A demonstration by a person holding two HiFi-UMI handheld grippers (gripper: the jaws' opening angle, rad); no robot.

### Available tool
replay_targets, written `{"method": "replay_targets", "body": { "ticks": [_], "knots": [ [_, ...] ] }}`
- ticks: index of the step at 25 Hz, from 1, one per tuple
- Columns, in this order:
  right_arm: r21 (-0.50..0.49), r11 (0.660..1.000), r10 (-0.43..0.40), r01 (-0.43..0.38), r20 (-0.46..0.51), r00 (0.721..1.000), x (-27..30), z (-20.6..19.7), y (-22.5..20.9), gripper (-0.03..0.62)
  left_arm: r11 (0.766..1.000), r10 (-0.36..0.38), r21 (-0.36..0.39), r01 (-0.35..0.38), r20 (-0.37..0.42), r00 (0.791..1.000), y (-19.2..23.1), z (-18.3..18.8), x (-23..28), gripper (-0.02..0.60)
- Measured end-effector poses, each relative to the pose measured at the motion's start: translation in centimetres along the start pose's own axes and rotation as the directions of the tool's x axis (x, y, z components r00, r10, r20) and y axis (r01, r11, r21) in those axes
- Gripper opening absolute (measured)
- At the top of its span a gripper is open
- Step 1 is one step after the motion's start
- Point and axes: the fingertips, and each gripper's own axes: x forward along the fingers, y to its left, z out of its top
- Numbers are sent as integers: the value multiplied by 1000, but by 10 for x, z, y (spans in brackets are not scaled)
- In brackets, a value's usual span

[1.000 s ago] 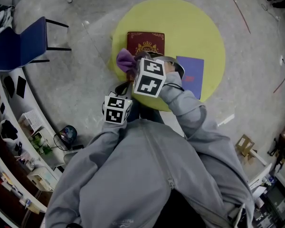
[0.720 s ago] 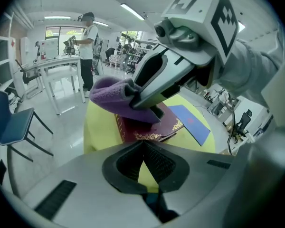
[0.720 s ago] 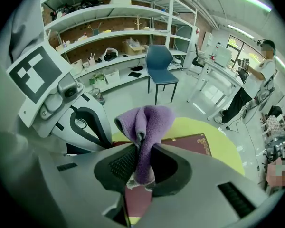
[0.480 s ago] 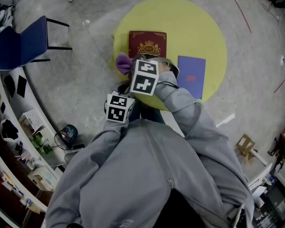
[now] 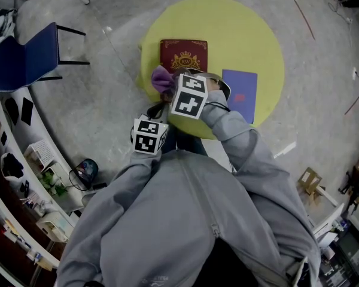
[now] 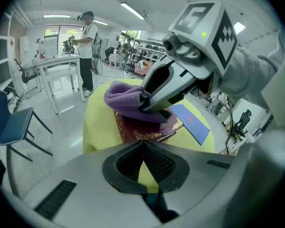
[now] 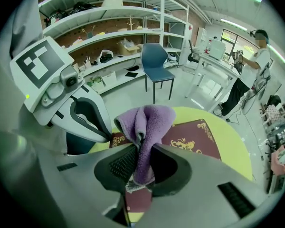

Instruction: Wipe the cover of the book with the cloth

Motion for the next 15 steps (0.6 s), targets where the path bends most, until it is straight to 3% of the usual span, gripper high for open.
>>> {"method": "replay_targets", "body": {
  "ticks": [15],
  "knots": [
    [94, 995, -38, 43, -49, 998, -21, -57, -9, 91, 1000, 9, 9, -9, 3, 1000, 0, -1, -2, 18]
  ]
}}
